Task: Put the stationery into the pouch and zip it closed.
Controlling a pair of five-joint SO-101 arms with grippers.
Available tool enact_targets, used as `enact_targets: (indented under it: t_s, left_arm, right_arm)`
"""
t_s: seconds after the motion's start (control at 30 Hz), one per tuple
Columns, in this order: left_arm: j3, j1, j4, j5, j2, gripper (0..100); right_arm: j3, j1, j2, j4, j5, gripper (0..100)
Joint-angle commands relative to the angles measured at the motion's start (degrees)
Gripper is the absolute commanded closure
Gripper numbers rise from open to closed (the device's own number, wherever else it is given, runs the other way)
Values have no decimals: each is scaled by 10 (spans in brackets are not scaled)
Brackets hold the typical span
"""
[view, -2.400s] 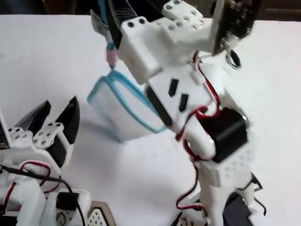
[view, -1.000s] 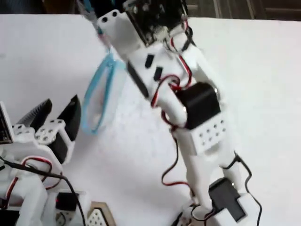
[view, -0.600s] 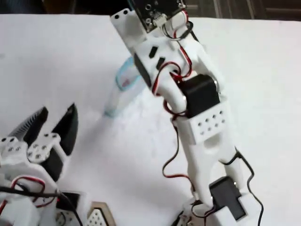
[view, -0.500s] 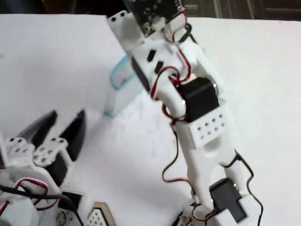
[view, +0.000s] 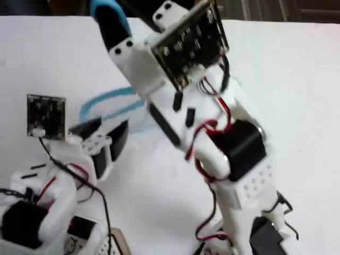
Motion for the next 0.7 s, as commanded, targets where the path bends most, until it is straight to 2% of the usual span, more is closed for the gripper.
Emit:
enact_targets:
  t_s: [0.0, 0.37, 0.47, 0.67]
  left_arm:
    - [26, -31, -34, -7, 0, 789]
    - [66, -81, -52, -36, 0, 789]
    - [60, -109, -42, -37, -3, 788]
    - [-41, -100, 74, -38, -3, 786]
  right_arm:
    - [-3, -25, -36, 29, 2, 981]
    - [-2, -55, -45, 64, -1, 981]
    - [-2, -53, -43, 64, -38, 981]
    - [-2, -54, -43, 75, -50, 981]
